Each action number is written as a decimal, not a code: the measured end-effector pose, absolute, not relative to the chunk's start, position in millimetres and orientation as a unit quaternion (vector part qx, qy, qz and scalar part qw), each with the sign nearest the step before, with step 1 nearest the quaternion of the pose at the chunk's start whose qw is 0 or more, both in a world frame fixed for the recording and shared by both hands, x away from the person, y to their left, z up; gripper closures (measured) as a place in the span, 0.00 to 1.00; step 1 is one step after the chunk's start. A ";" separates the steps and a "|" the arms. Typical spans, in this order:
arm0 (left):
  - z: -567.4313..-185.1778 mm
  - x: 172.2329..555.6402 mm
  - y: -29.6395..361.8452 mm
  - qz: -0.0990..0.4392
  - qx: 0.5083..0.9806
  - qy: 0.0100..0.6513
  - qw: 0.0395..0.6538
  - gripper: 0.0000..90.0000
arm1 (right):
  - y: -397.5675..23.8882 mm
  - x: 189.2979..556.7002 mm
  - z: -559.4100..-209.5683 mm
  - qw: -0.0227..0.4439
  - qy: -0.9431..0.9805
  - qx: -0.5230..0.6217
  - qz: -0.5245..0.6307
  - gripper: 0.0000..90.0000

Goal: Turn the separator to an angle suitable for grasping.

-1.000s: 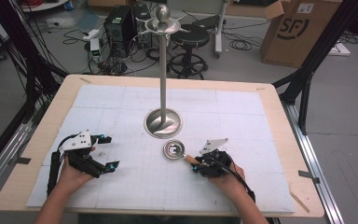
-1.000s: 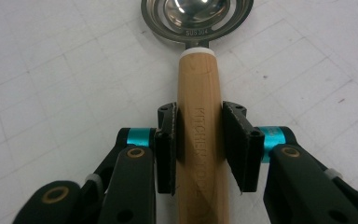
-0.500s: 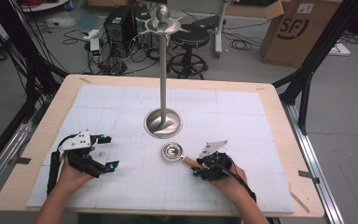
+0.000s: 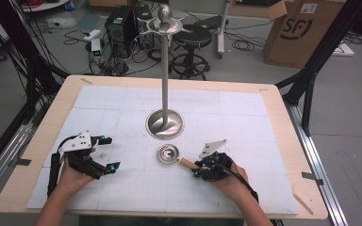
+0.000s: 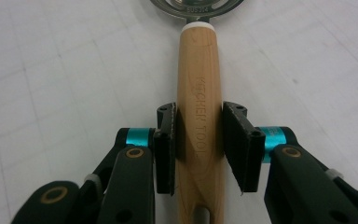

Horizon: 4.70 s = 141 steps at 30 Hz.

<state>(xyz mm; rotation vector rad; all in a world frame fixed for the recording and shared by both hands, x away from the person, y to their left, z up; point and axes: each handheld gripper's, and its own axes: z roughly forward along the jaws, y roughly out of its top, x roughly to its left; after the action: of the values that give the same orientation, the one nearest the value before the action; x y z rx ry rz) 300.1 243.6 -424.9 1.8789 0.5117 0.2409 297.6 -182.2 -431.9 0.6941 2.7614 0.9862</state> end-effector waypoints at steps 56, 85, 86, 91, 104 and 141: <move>-421.4 299.1 248.0 0.107 0.790 0.215 0.565 0.02 | -84.5 309.3 -430.7 0.047 0.937 0.102 0.332 0.76; -419.1 297.9 251.1 0.111 0.785 0.216 0.570 0.02 | -74.9 314.1 -431.4 0.033 0.940 0.104 0.324 0.71; -419.1 298.1 251.3 0.111 0.785 0.215 0.570 0.02 | -74.9 314.1 -431.4 0.033 0.940 0.104 0.324 0.71; -419.3 298.4 251.3 0.110 0.786 0.214 0.569 0.02 | -80.2 319.5 -431.0 0.053 0.937 0.125 0.321 0.66; -419.5 298.2 250.8 0.109 0.787 0.214 0.568 0.02 | -106.5 318.1 -417.6 0.068 0.921 0.157 0.350 0.56; -421.7 299.4 246.1 0.098 0.792 0.207 0.566 0.02 | -241.7 304.9 -402.6 0.108 0.827 0.272 0.480 0.25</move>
<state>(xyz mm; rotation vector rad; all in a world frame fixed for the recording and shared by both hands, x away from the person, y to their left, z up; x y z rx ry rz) 299.4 246.1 -421.7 1.8619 0.4861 0.2312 304.9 -241.7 -402.6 0.8007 2.4324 1.4137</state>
